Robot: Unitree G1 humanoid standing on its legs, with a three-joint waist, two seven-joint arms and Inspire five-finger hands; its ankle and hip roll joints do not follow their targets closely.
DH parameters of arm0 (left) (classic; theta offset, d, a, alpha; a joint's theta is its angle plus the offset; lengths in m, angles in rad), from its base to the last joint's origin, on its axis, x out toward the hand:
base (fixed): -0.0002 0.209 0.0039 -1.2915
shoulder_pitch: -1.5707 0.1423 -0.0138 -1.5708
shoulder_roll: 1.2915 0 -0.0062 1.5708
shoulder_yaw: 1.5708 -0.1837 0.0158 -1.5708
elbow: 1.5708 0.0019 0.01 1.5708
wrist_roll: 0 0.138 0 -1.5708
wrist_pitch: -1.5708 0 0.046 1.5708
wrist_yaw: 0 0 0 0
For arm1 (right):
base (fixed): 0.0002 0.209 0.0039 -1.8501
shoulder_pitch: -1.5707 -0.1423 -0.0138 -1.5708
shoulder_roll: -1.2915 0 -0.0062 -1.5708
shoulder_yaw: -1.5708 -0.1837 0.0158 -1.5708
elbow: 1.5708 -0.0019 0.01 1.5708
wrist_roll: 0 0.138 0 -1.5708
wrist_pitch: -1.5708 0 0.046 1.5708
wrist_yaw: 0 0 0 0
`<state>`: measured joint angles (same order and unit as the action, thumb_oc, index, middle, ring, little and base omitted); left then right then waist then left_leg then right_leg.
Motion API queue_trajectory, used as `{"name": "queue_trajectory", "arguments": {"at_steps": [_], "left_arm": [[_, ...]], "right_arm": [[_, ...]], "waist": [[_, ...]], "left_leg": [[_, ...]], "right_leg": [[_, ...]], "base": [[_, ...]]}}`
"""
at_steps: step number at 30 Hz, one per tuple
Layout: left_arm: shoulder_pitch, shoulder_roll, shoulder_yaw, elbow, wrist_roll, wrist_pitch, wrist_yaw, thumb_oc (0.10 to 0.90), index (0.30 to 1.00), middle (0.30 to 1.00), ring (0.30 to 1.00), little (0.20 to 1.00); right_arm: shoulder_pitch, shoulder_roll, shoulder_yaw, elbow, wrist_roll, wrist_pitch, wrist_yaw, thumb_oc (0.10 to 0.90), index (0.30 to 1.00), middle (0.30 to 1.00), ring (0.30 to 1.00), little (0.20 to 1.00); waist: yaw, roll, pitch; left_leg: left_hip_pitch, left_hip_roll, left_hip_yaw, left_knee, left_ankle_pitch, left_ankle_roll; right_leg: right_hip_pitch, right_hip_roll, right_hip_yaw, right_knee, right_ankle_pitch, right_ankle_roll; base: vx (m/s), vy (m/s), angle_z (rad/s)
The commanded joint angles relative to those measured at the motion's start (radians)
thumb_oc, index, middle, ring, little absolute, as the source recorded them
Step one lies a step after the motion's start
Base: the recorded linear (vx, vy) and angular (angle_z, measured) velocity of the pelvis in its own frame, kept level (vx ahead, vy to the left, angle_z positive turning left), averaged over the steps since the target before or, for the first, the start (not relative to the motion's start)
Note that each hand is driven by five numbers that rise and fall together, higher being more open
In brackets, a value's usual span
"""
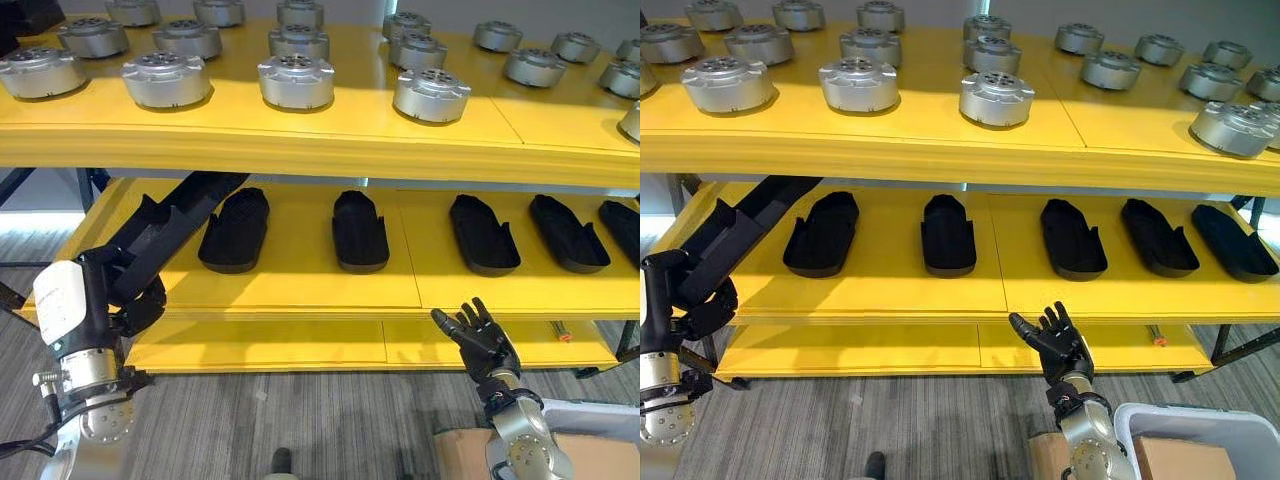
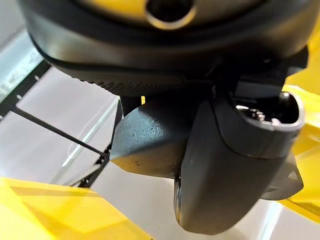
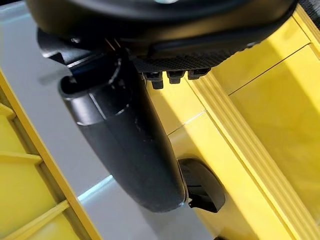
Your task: Move parts from the plastic box to the shelf.
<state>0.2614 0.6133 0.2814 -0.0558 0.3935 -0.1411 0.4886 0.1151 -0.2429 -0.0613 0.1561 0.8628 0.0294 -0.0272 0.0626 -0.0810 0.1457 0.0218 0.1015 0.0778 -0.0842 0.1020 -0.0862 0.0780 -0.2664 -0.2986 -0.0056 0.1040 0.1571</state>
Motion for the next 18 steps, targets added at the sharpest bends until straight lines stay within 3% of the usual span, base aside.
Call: {"name": "queue_trajectory", "arguments": {"at_steps": [1, 5, 7, 12, 17, 18], "left_arm": [[-0.123, 0.061, 0.117, -0.095, -0.045, -0.096, 0.042, 0.4, 0.3, 0.3, 0.3, 0.3], [-0.129, 0.04, 0.103, -0.098, -0.032, -0.102, 0.049, 0.4, 0.3, 0.3, 0.3, 0.3], [-0.142, 0.041, 0.075, -0.076, -0.022, -0.103, 0.072, 0.4, 0.3, 0.3, 0.3, 0.3], [-0.141, 0.032, 0.056, -0.082, 0.053, -0.111, 0.055, 0.4, 0.3, 0.3, 0.3, 0.3], [-0.149, 0.054, 0.054, -0.052, 0.009, -0.08, 0.083, 0.4, 0.3, 0.3, 0.3, 0.3], [-0.142, 0.05, 0.056, -0.059, 0.001, -0.082, 0.078, 0.4, 0.3, 0.3, 0.3, 0.3]], "right_arm": [[-0.102, -0.072, -0.065, -0.117, -0.015, -0.066, 0.055, 0.9, 1.0, 1.0, 1.0, 1.0], [-0.118, -0.08, -0.057, -0.118, -0.02, -0.079, 0.051, 0.9, 1.0, 1.0, 1.0, 1.0], [-0.118, -0.08, -0.042, -0.129, -0.041, -0.105, 0.046, 0.9, 1.0, 1.0, 1.0, 1.0], [-0.055, -0.102, -0.063, -0.166, -0.095, -0.142, 0.055, 0.9, 1.0, 1.0, 1.0, 1.0], [-0.066, -0.114, -0.058, -0.221, -0.199, -0.223, 0.016, 0.9, 1.0, 1.0, 1.0, 1.0], [-0.063, -0.12, -0.054, -0.25, -0.277, -0.225, 0.023, 0.9, 1.0, 1.0, 1.0, 1.0]], "waist": [[-0.011, 0.049, -0.023], [-0.022, 0.046, -0.023], [-0.048, 0.048, -0.022], [-0.078, 0.051, -0.037], [-0.106, 0.085, -0.047], [-0.112, 0.093, -0.045]], "left_leg": [[0.08, -0.063, 0.13, -0.003, -0.124, 0.085], [0.061, -0.096, 0.107, -0.003, -0.116, 0.102], [0.053, -0.12, 0.056, 0.002, -0.101, 0.104], [0.061, -0.142, -0.003, 0.004, -0.104, 0.105], [0.059, -0.143, 0.0, 0.009, -0.096, 0.097], [0.061, -0.144, 0.003, 0.007, -0.098, 0.097]], "right_leg": [[-0.01, 0.089, -0.072, 0.09, -0.07, 0.025], [-0.041, 0.201, -0.013, 0.152, -0.13, -0.024], [-0.042, 0.267, 0.085, 0.131, -0.141, -0.062], [-0.001, 0.285, 0.155, 0.045, -0.139, -0.087], [-0.004, 0.283, 0.184, 0.013, -0.114, -0.089], [-0.005, 0.281, 0.191, 0.004, -0.111, -0.089]], "base": [[-0.03, 0.121, -0.53], [-0.01, 0.033, -0.07], [0.03, -0.04, 0.21], [0.07, -0.096, 0.24], [0.03, -0.033, 0.09], [0.0, 0.0, 0.0]]}}
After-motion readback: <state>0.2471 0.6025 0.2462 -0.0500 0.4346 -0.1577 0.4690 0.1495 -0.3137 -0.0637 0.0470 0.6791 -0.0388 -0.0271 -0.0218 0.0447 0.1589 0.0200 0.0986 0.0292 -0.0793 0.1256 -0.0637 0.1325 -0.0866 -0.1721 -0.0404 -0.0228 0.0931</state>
